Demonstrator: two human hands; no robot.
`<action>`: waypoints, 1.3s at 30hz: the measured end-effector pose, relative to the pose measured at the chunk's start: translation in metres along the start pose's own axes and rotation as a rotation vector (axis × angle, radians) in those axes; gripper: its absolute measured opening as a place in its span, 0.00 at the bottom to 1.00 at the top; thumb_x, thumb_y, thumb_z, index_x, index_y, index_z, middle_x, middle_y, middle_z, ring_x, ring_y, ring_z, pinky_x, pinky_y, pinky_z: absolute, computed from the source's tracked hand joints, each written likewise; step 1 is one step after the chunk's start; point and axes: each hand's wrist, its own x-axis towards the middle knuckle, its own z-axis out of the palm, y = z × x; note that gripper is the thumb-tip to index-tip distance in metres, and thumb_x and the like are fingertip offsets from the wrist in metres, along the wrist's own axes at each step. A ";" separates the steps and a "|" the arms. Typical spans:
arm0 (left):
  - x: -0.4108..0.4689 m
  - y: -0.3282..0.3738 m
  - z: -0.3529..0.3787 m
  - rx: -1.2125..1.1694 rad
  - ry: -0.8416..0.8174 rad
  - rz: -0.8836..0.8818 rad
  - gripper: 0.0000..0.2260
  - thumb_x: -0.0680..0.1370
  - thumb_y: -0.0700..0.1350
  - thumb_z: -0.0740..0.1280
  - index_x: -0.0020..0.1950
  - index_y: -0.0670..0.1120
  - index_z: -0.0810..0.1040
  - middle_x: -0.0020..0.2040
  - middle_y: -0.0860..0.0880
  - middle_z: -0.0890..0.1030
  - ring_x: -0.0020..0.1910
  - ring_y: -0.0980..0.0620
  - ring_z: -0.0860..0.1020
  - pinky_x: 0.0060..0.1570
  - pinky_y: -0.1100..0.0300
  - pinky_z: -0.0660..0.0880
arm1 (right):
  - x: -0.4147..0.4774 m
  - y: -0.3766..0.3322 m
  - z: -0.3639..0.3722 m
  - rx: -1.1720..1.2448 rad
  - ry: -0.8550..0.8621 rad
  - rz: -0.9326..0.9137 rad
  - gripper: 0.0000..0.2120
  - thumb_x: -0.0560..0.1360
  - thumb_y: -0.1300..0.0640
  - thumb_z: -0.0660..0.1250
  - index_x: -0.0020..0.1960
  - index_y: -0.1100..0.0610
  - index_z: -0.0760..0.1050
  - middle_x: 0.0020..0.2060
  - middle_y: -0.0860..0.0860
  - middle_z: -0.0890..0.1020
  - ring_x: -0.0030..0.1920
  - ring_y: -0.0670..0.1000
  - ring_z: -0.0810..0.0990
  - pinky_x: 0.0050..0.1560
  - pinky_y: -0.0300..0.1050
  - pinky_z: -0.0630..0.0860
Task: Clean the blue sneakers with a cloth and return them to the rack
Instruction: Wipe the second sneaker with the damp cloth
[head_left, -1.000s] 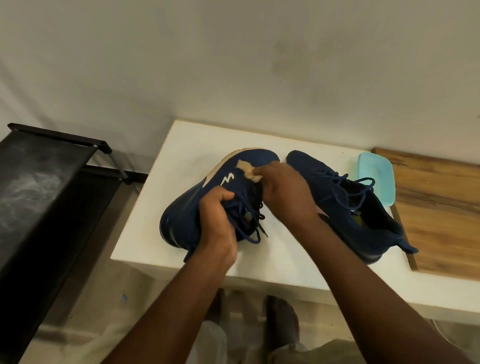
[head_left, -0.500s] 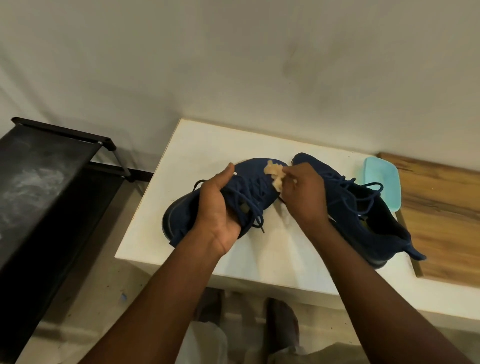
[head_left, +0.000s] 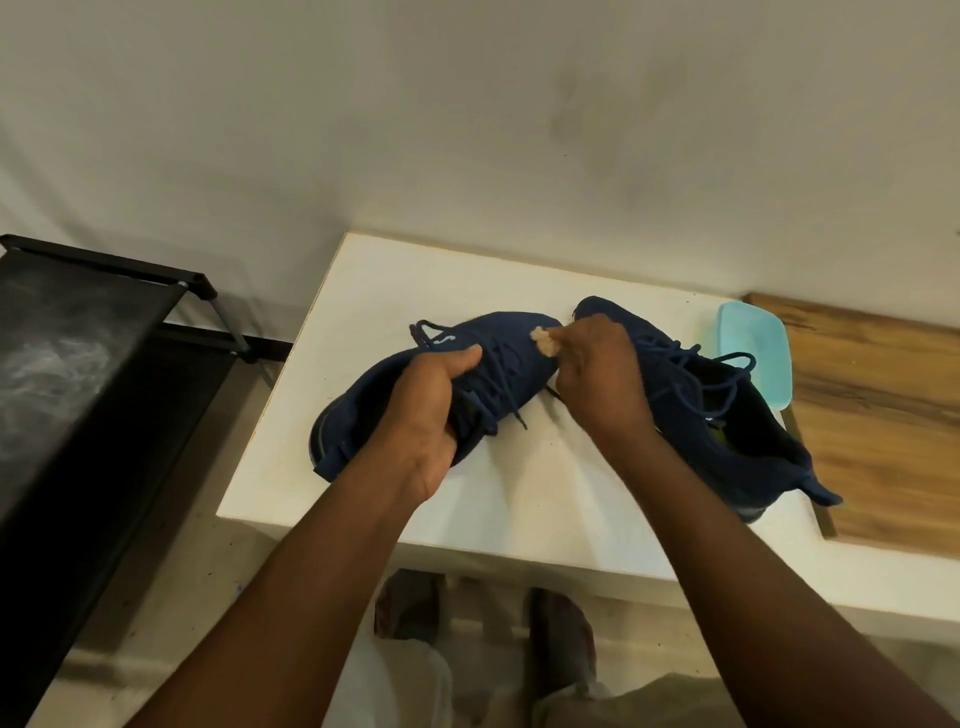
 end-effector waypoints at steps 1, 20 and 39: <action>-0.002 0.003 0.000 -0.023 0.004 -0.004 0.08 0.80 0.41 0.68 0.56 0.40 0.83 0.53 0.42 0.87 0.54 0.43 0.85 0.58 0.48 0.80 | 0.000 0.004 0.000 -0.018 -0.013 0.072 0.12 0.76 0.68 0.63 0.48 0.58 0.84 0.41 0.56 0.80 0.40 0.53 0.77 0.41 0.46 0.75; -0.005 0.024 -0.020 -0.153 -0.088 -0.088 0.39 0.74 0.75 0.59 0.54 0.39 0.84 0.49 0.40 0.87 0.44 0.43 0.87 0.49 0.48 0.83 | -0.068 -0.123 -0.010 0.459 0.003 -0.188 0.12 0.75 0.67 0.67 0.54 0.56 0.83 0.45 0.48 0.83 0.46 0.44 0.80 0.47 0.38 0.78; 0.009 0.020 -0.019 -0.309 -0.261 0.001 0.42 0.74 0.72 0.64 0.69 0.36 0.77 0.62 0.36 0.81 0.56 0.39 0.82 0.57 0.46 0.80 | -0.027 -0.075 0.018 0.474 0.085 0.094 0.09 0.79 0.58 0.66 0.56 0.51 0.82 0.48 0.41 0.80 0.50 0.38 0.77 0.53 0.45 0.78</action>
